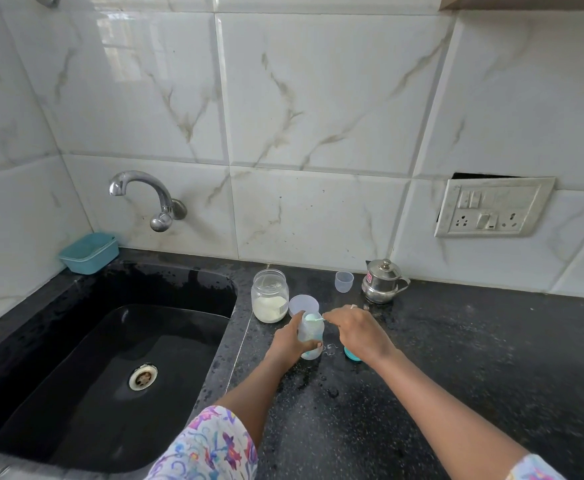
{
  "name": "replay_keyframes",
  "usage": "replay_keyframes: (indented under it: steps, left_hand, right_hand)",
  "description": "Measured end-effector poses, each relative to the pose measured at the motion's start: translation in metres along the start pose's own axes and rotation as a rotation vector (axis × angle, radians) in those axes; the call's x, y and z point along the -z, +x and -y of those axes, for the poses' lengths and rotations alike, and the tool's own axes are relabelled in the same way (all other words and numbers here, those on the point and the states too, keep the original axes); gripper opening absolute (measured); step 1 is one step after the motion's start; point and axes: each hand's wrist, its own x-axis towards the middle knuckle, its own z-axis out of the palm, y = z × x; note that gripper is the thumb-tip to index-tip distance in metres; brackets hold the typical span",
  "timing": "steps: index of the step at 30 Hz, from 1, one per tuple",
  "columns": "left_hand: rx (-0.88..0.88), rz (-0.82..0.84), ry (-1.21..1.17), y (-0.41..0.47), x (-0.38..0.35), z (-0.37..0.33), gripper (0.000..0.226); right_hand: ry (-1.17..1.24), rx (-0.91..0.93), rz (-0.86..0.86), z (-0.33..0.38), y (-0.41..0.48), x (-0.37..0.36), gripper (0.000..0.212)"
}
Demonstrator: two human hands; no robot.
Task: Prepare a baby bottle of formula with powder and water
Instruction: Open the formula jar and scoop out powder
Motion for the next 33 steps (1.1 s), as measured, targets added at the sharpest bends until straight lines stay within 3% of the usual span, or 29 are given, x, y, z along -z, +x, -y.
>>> replay_keyframes:
  steps: [5,9,15,19,23,27,30,33]
  left_hand:
    - [-0.01,0.007,0.0,0.001,-0.001,0.001,0.08]
    - [-0.007,0.009,-0.043,0.002,-0.001,0.003,0.081]
    - [-0.004,0.049,-0.119,-0.002,0.006,0.015,0.09]
    - [0.005,-0.025,-0.171,-0.005,0.017,0.033,0.073]
    - [0.034,-0.181,-0.182,-0.004,0.031,0.045,0.064]
    - [0.038,-0.292,-0.214,0.002,0.047,0.041,0.063]
    - [0.0,-0.364,-0.219,0.01,0.057,0.037,0.065]
    - [-0.019,-0.451,-0.182,0.025,0.064,0.037,0.071]
  right_hand:
    - [-0.082,0.078,-0.038,-0.003,-0.004,-0.004,0.039]
    - [-0.013,0.025,-0.122,-0.001,-0.003,-0.004,0.028]
    - [0.442,-0.455,-0.197,0.006,0.004,0.007,0.015]
    - [0.873,-0.827,-0.228,-0.002,0.013,0.012,0.01]
    - [1.324,-0.947,-0.304,-0.004,0.023,0.014,0.01]
    - [1.56,-0.976,-0.333,-0.008,0.038,0.009,0.01]
    - [1.508,-0.93,-0.285,-0.013,0.051,-0.001,0.017]
    - [1.209,-0.837,-0.168,-0.022,0.062,-0.012,0.025]
